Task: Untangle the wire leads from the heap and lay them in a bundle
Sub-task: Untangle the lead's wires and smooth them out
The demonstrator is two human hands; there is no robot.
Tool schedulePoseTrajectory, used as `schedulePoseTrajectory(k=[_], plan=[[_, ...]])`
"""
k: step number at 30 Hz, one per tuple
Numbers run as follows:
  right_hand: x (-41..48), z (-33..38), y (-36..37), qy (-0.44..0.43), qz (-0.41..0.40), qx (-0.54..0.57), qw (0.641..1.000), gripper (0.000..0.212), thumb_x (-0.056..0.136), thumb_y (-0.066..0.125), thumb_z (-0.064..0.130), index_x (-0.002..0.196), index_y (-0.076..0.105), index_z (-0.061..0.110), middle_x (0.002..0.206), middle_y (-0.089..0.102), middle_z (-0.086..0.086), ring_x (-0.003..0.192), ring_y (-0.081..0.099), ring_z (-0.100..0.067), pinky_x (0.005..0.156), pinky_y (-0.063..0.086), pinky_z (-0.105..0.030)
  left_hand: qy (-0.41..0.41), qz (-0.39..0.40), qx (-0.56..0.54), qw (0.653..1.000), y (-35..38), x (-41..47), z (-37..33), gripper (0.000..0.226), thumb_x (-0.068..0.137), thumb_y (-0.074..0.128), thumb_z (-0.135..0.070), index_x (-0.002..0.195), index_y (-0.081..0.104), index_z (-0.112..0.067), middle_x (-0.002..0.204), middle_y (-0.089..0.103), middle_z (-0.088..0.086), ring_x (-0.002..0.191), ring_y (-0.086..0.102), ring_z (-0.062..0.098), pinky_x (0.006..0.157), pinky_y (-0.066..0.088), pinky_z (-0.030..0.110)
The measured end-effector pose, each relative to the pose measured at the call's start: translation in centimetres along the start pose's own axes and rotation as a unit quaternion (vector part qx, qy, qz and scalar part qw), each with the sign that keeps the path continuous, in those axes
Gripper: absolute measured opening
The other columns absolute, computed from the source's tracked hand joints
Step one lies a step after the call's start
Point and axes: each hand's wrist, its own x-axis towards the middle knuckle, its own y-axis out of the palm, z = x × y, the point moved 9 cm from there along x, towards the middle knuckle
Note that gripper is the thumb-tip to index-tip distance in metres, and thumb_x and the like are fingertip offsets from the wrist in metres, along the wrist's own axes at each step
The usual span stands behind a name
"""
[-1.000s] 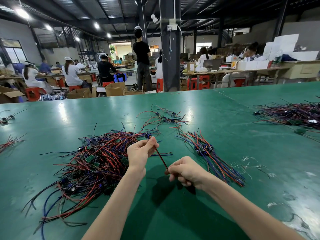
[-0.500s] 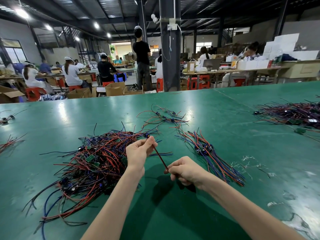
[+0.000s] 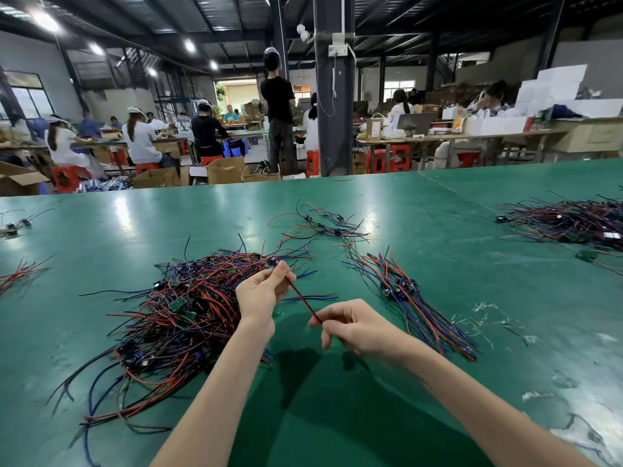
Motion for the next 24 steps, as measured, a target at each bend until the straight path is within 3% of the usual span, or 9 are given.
schedulePoseTrajectory(k=[5, 9, 19, 24], plan=[[-0.5, 2.2, -1.1, -0.097, -0.053, 0.037, 0.993, 0.023, 0.096, 0.046, -0.003, 0.11, 0.054, 0.013, 0.069, 0.067, -0.001, 0.034, 0.029, -0.002, 0.036, 0.025, -0.012, -0.012, -0.011, 0.009, 1.0, -0.8, 0.4, 0.2, 0.016, 0.083, 0.071, -0.019, 0.072, 0.07, -0.009, 0.067, 0.071, 0.003, 0.066, 0.064, 0.016, 0.071, 0.051, 0.028], [-0.9, 3.3, -1.6, -0.147, -0.055, 0.082, 0.984, 0.023, 0.095, 0.048, -0.002, 0.105, 0.053, 0.018, 0.071, 0.068, -0.004, 0.037, 0.028, -0.006, 0.037, 0.025, -0.016, -0.016, 0.0, 0.025, 1.0, -0.5, 0.3, 0.3, 0.018, 0.083, 0.071, -0.023, 0.072, 0.071, -0.009, 0.068, 0.071, 0.002, 0.065, 0.063, 0.013, 0.07, 0.051, 0.026], [-1.0, 3.4, -1.2, -0.162, -0.039, 0.02, 0.986, 0.023, 0.094, 0.05, -0.002, 0.098, 0.053, 0.02, 0.069, 0.066, -0.003, 0.046, 0.031, -0.007, 0.046, 0.028, -0.014, -0.018, 0.007, 0.017, 1.0, -0.1, 0.1, 0.2, 0.016, 0.084, 0.07, -0.019, 0.071, 0.07, -0.01, 0.064, 0.07, 0.001, 0.062, 0.064, 0.012, 0.068, 0.053, 0.024], [-0.7, 2.7, -0.6, -0.134, 0.001, 0.006, 0.991, 0.027, 0.092, 0.048, -0.006, 0.103, 0.047, 0.019, 0.069, 0.067, -0.003, 0.044, 0.032, -0.004, 0.044, 0.027, -0.012, -0.015, 0.009, 0.02, 1.0, -0.1, 0.3, 0.3, 0.016, 0.085, 0.07, -0.02, 0.072, 0.07, -0.01, 0.065, 0.07, 0.001, 0.062, 0.063, 0.012, 0.066, 0.051, 0.024]])
